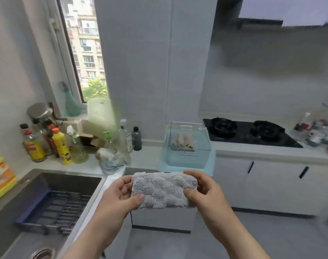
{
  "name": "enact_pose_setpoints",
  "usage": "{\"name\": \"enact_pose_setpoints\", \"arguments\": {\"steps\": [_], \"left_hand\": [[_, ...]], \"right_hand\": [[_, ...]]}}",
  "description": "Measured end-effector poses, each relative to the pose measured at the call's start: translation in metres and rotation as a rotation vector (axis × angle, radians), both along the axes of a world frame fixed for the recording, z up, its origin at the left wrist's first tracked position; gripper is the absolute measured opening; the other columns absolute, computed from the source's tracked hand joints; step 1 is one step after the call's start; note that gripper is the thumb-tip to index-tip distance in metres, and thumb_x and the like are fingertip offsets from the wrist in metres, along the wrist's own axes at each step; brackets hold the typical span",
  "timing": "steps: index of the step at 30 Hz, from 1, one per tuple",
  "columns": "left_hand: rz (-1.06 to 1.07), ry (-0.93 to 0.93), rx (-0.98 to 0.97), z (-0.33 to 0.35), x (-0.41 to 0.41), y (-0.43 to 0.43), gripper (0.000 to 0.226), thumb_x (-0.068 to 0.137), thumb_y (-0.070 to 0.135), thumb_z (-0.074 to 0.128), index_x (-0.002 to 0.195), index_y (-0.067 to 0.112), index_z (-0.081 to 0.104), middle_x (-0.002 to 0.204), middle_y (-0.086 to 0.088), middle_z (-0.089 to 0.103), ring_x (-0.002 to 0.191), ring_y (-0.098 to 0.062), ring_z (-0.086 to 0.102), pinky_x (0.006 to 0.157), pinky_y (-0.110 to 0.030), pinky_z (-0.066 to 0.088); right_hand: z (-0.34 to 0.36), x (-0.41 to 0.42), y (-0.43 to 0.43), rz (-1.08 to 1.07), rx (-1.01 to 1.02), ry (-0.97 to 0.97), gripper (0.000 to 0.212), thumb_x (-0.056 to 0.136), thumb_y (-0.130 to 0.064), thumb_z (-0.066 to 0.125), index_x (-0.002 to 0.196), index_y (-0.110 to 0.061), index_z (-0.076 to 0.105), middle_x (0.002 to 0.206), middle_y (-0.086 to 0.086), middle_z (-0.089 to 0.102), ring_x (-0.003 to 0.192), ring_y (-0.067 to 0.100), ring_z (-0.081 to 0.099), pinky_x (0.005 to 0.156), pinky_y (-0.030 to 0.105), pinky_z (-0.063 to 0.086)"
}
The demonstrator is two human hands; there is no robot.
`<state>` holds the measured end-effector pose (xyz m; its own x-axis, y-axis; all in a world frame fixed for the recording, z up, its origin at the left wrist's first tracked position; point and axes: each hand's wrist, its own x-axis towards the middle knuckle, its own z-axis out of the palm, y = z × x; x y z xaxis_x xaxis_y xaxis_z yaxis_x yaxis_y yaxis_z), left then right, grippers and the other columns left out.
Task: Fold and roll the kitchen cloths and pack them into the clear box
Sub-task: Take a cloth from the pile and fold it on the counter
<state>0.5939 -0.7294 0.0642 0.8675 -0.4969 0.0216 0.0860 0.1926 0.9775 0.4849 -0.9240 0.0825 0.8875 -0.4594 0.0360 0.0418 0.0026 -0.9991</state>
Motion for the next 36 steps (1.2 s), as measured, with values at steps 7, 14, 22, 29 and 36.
{"name": "enact_pose_setpoints", "arguments": {"steps": [7,14,22,29,36], "left_hand": [[-0.126,-0.001,0.034,-0.006,0.105,-0.086,0.057,0.06,0.011,0.075,0.115,0.012,0.06,0.109,-0.008,0.072,0.103,-0.026,0.068,0.084,-0.033,0.054],[-0.224,0.024,0.031,-0.012,0.215,-0.16,0.04,0.08,-0.014,0.065,0.11,0.012,0.062,0.104,-0.006,0.074,0.091,-0.017,0.071,0.068,-0.017,0.054],[-0.27,0.133,0.045,-0.029,0.284,-0.24,0.05,0.065,-0.003,0.073,0.113,0.007,0.061,0.103,-0.013,0.074,0.087,-0.021,0.072,0.064,-0.02,0.055],[-0.162,0.24,0.049,-0.046,0.339,-0.321,0.035,0.081,-0.01,0.065,0.113,0.004,0.059,0.105,-0.017,0.071,0.092,-0.027,0.067,0.085,-0.037,0.05],[-0.108,0.269,0.109,-0.058,0.39,-0.402,0.029,0.089,-0.009,0.052,0.116,-0.002,0.061,0.106,-0.019,0.071,0.093,-0.028,0.069,0.079,-0.036,0.055]], "right_hand": [[-0.013,0.08,-0.074,-0.151,0.031,-0.01,0.037,0.086,0.01,0.061,0.105,-0.021,0.069,0.078,-0.011,0.069,0.064,0.004,0.055,0.058,0.017,0.047],[-0.016,0.172,-0.131,-0.237,0.055,-0.003,0.035,0.078,0.001,0.071,0.102,-0.024,0.072,0.089,-0.003,0.071,0.076,0.009,0.06,0.068,0.02,0.051],[-0.03,0.224,-0.2,-0.254,0.057,0.085,0.037,0.086,0.011,0.059,0.108,-0.017,0.068,0.102,-0.001,0.074,0.088,0.013,0.07,0.07,0.024,0.053],[-0.044,0.281,-0.283,-0.191,0.042,0.124,0.037,0.084,0.002,0.063,0.11,-0.023,0.067,0.104,-0.005,0.073,0.087,0.014,0.07,0.07,0.025,0.052],[-0.062,0.332,-0.377,-0.075,-0.02,0.229,0.034,0.072,-0.016,0.072,0.103,-0.028,0.07,0.103,0.004,0.069,0.079,0.014,0.065,0.08,0.038,0.054]]}}
